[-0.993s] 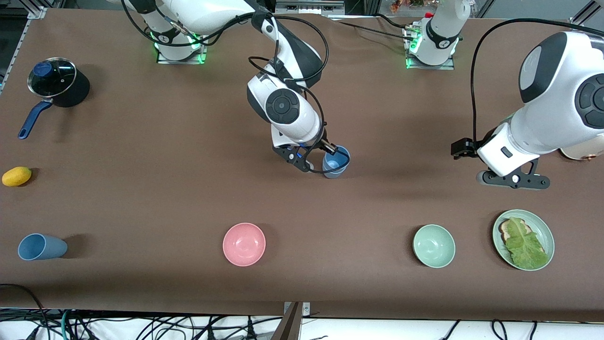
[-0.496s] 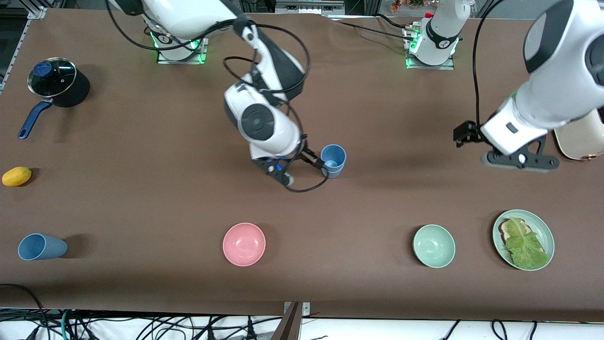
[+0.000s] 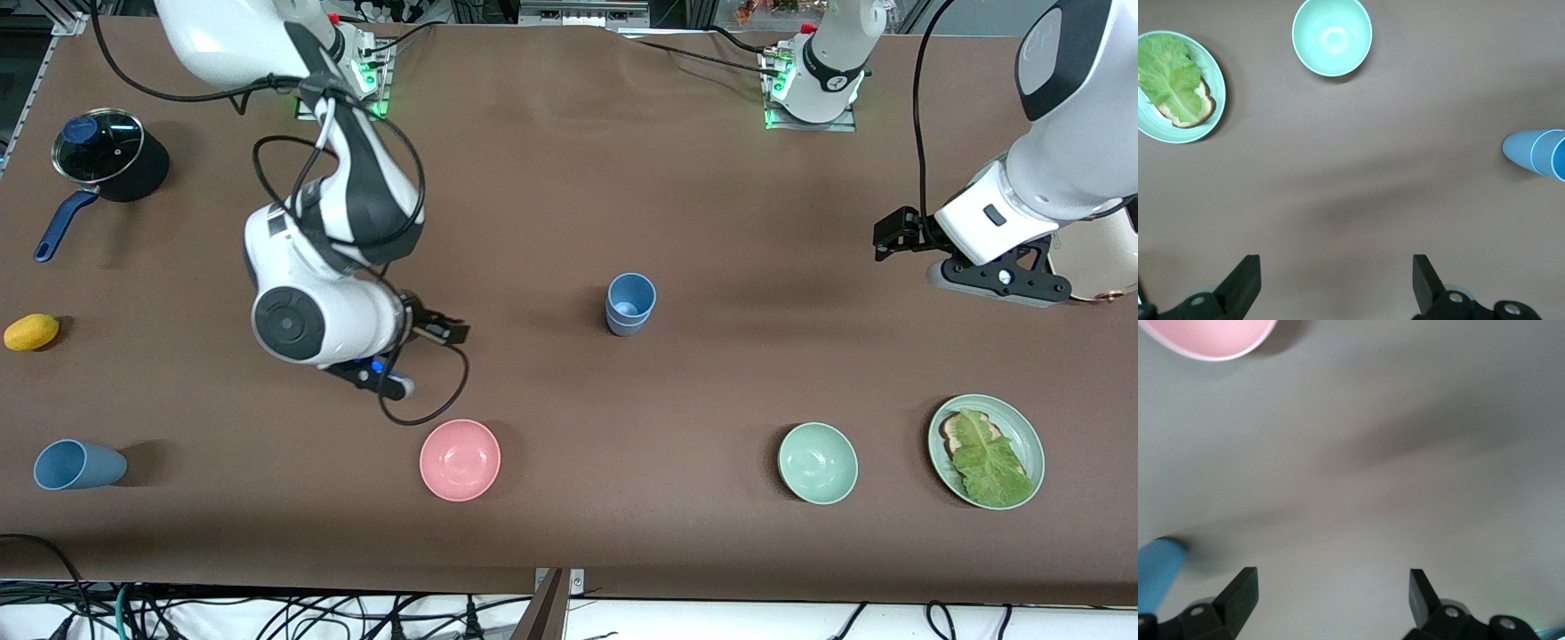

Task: Stack blue cups with both arms

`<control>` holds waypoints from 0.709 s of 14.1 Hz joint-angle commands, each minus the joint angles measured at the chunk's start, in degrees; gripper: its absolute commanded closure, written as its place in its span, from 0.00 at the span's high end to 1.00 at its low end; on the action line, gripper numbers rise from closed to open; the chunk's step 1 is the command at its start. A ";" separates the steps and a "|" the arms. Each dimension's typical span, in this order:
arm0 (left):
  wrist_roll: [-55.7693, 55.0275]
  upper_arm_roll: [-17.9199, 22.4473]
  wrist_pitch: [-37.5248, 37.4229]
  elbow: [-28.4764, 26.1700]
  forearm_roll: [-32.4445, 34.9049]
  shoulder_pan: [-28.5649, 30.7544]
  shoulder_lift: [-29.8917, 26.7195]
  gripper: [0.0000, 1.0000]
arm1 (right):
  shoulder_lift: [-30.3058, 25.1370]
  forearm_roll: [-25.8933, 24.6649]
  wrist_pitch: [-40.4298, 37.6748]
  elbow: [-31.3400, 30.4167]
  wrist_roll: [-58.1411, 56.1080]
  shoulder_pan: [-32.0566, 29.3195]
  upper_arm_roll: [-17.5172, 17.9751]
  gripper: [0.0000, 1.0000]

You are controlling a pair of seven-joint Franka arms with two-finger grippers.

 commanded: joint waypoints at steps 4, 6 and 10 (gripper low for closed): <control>1.08 7.26 -0.07 2.15 -0.14 -6.74 0.01 1.00 | -10.59 -9.10 5.74 -17.52 -11.43 -1.77 -3.29 1.00; 1.25 7.72 2.32 -0.05 -0.14 -6.67 -1.65 1.00 | -19.81 -10.26 15.85 -31.41 -16.52 -7.30 0.13 1.00; 0.90 7.72 1.89 -3.21 0.74 -7.02 -5.17 1.00 | -31.16 -10.70 15.64 -39.89 -21.10 -14.95 1.98 1.00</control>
